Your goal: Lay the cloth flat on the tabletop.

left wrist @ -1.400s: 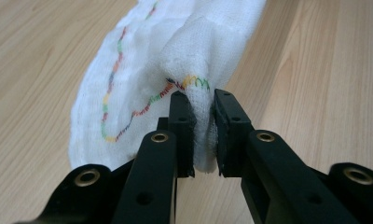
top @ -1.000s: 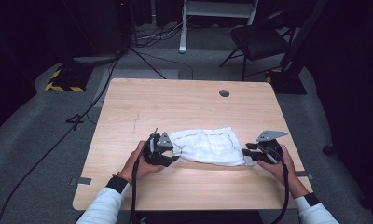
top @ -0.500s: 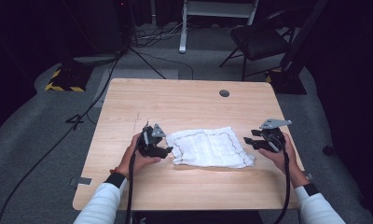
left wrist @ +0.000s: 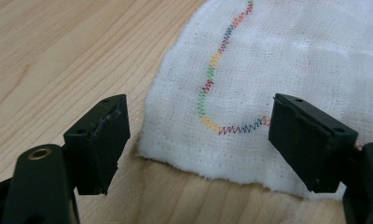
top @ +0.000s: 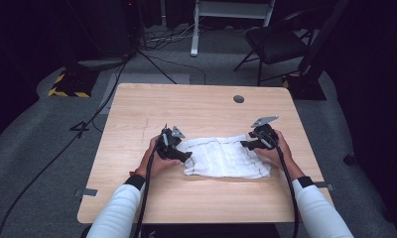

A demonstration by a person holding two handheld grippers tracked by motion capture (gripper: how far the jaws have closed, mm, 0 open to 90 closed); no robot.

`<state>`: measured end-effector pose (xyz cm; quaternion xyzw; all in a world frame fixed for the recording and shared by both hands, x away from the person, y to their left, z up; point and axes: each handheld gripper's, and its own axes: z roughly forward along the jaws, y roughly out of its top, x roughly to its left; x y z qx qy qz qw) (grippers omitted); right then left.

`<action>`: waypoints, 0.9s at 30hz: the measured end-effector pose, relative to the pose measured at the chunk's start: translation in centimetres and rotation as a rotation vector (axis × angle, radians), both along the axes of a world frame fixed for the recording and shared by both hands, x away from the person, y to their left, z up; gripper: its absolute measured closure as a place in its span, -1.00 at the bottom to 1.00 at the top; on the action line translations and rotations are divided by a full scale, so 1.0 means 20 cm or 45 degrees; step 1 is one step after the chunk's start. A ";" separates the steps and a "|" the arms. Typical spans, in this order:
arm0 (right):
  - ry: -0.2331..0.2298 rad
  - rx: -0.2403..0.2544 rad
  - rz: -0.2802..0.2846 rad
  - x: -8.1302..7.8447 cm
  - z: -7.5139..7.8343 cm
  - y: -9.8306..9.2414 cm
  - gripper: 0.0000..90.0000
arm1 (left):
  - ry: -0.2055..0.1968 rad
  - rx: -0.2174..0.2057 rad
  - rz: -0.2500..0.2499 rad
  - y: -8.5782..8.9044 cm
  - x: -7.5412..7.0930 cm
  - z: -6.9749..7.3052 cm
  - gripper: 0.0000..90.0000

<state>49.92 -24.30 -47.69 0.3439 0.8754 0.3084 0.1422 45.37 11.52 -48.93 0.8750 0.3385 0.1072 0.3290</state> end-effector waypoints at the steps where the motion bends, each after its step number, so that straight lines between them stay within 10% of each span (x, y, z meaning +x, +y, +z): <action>1: 0.017 0.006 0.000 0.01 -0.01 0.00 -0.08 | 0.011 -0.014 0.005 0.00 0.01 -0.01 -0.54; 8: 0.063 0.052 0.012 0.03 -0.05 -0.01 0.04 | 0.006 -0.022 0.031 -0.01 0.02 -0.04 -0.56; 14: 0.046 0.058 0.080 -0.01 -0.04 0.02 0.74 | -0.004 -0.059 -0.023 0.00 0.02 -0.03 0.27; 19: -0.015 0.028 0.084 -0.04 -0.04 0.03 0.87 | -0.011 -0.092 -0.045 0.01 0.03 -0.03 0.68; 27: -0.106 0.099 0.077 -0.11 0.07 -0.04 0.89 | -0.122 -0.076 -0.084 0.03 -0.04 0.08 0.75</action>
